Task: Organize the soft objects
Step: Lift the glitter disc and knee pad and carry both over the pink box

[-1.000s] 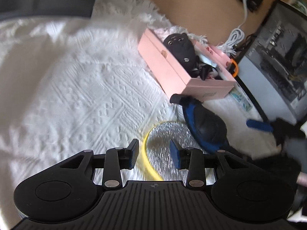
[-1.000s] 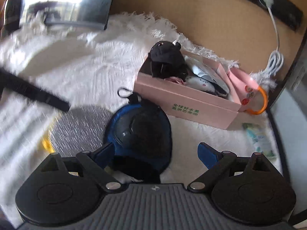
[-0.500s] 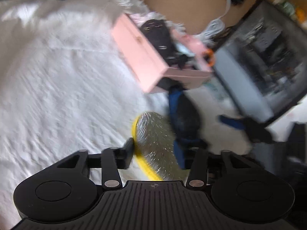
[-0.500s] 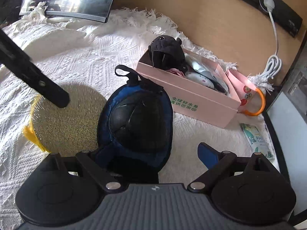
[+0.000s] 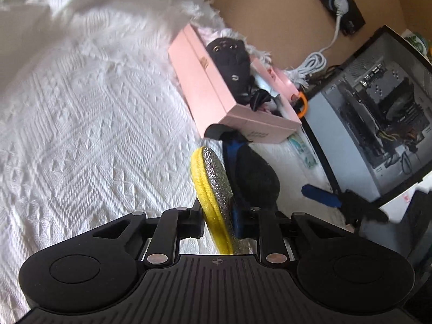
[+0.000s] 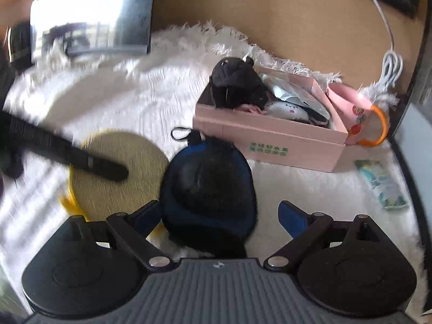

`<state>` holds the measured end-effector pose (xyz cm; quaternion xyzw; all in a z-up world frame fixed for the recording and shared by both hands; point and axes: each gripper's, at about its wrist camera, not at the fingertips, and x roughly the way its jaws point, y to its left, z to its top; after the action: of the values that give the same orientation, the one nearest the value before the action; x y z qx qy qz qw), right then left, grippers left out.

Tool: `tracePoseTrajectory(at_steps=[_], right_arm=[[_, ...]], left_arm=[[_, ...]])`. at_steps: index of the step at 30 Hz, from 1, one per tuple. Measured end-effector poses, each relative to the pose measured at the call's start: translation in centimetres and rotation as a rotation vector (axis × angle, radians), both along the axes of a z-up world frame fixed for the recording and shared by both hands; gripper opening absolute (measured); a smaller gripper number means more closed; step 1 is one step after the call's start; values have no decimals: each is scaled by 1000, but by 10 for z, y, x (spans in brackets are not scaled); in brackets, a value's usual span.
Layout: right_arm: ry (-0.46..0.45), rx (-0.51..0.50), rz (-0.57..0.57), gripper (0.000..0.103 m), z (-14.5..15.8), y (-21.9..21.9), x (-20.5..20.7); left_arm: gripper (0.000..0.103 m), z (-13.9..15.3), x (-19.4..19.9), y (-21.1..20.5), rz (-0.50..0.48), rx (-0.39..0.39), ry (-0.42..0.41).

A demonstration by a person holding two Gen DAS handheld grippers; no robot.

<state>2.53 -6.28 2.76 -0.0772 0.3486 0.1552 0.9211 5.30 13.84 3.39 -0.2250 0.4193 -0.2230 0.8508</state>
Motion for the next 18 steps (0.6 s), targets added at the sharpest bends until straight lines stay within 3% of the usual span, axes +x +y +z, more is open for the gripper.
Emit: tracePoseTrajectory(at_steps=[5, 11, 14, 15, 18], right_arm=[[119, 93, -46, 96, -12, 4, 42], [149, 55, -56, 96, -32, 22, 72], [137, 29, -23, 86, -29, 24, 69], [133, 25, -17, 79, -26, 23, 66], [113, 29, -18, 77, -16, 13, 54]], left_arm=[[20, 2, -20, -3, -4, 16, -19], [20, -2, -27, 4, 24, 3, 1], [20, 0, -30, 4, 29, 1, -6], [20, 1, -30, 4, 29, 0, -8], [19, 6, -32, 2, 21, -3, -21]])
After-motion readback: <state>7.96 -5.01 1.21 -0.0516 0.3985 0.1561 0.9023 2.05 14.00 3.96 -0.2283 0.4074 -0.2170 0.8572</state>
